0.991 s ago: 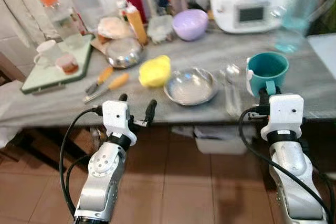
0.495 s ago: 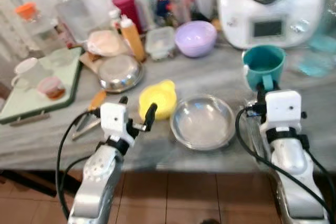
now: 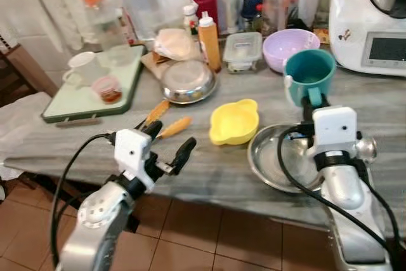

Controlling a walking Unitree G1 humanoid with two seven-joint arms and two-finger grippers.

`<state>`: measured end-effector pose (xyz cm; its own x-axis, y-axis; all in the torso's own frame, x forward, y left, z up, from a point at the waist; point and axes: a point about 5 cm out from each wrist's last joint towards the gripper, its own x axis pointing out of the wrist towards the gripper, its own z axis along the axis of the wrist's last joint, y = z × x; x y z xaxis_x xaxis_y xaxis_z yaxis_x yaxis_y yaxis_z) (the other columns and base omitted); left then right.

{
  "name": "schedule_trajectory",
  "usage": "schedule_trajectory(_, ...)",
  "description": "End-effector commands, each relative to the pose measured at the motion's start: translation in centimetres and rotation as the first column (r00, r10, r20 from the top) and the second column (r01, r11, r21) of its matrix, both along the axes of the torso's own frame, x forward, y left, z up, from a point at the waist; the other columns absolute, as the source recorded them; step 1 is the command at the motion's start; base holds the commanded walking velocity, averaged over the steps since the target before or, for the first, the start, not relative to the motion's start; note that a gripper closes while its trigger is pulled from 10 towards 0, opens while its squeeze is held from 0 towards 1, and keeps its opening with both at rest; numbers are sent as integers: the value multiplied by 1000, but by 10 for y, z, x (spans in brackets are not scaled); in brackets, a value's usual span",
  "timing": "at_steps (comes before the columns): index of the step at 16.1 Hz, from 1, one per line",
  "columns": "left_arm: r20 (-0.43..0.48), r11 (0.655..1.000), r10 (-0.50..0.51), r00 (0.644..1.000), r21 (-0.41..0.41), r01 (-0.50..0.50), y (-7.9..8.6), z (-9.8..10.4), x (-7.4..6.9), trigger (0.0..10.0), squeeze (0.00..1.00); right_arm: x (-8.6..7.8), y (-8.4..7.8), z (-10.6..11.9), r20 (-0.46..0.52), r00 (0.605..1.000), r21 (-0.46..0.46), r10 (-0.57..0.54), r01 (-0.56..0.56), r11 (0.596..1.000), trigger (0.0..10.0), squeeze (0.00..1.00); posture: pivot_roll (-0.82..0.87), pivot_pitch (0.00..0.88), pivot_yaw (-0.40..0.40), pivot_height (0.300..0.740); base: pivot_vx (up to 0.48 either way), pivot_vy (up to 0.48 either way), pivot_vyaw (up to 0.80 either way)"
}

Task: Setting the table

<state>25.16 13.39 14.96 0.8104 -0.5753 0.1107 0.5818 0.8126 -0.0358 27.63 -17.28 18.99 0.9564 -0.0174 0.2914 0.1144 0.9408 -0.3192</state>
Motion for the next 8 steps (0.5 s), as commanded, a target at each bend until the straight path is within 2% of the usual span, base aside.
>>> schedule_trajectory(1, -10, 999, -53, 999, -5, 52, 1, 4, -4, 10000, 0, -2, 3, 10, 37, 999, -4, 16, -16, 1000, 10000, 0, -309, 123, 183, 740, 0, 0, 0)
schedule_trajectory(3, -30, 989, -146, 989, 2, 147, -2, 7, -9, 10000, 0, -3, 3, 11, 31, 999, 11, 16, -17, 1000, 10000, 0, -306, 126, 183, 740, 0, 0, 0)
schedule_trajectory(4, -77, 966, -255, 964, 15, 257, -6, 5, -17, 10000, 0, -2, 1, 10, 19, 1000, 37, 10, -11, 999, 10000, 0, -306, 128, 185, 740, 0, 0, 0)
schedule_trajectory(5, -97, 954, -296, 950, 20, 299, -8, 4, -19, 10000, 0, -2, 0, 10, 11, 1000, 51, 4, -5, 999, 10000, 0, -308, 130, 187, 740, 0, 0, 0)
schedule_trajectory(8, -95, 946, -321, 942, 12, 323, -10, 7, -19, 10000, 0, 1, -4, 9, -8, 1000, 75, 3, -2, 997, 10000, 0, -313, 134, 194, 740, 0, 0, 0)
